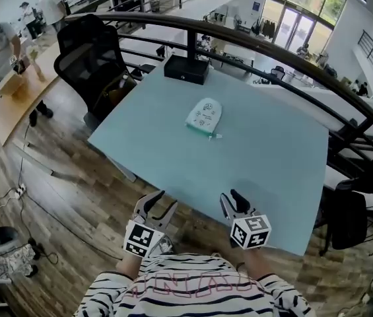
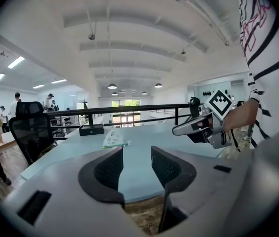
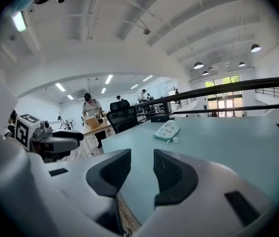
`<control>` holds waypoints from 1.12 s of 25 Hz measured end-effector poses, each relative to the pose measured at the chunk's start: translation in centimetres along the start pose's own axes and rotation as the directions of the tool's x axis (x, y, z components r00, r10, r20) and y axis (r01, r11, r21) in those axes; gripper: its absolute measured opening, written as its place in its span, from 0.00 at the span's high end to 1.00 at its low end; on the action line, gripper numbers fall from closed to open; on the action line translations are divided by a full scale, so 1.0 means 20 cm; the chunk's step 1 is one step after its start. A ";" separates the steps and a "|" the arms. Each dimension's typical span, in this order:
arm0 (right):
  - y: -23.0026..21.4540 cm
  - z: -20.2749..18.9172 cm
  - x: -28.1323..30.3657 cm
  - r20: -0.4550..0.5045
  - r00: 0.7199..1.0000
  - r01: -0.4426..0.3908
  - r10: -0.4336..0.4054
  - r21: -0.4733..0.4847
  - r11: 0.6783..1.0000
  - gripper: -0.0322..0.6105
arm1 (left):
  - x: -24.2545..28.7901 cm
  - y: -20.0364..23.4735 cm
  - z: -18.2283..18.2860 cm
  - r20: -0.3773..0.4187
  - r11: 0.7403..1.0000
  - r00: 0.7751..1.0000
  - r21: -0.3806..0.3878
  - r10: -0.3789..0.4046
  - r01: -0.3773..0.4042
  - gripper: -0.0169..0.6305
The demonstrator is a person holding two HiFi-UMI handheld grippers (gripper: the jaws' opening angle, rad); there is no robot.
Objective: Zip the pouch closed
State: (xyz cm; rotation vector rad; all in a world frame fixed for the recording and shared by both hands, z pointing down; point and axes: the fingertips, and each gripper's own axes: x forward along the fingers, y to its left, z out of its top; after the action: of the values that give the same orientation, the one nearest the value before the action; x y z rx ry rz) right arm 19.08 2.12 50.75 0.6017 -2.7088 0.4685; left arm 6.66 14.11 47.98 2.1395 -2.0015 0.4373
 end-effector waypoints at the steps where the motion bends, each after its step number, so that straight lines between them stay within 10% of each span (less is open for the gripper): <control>1: 0.03 0.00 0.03 0.002 1.000 0.017 -0.017 0.007 1.000 0.74 | -0.01 0.05 -0.01 -0.002 1.000 1.000 0.004 -0.015 0.015 0.73; 15: 0.21 0.06 0.28 0.032 0.973 0.228 -0.230 0.054 0.972 0.74 | -0.06 0.53 -0.17 -0.015 0.989 0.989 0.009 -0.150 0.150 0.73; 28: -0.03 0.05 0.59 -0.065 0.969 0.235 -0.236 -0.023 0.972 0.74 | 0.25 0.67 -0.17 -0.023 0.985 0.986 -0.031 -0.168 0.167 0.73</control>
State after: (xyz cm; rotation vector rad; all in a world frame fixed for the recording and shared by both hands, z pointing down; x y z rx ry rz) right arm 8.99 -2.91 54.46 0.8747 -2.5322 0.3980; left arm -6.63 9.40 51.87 2.2492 -1.7850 0.4042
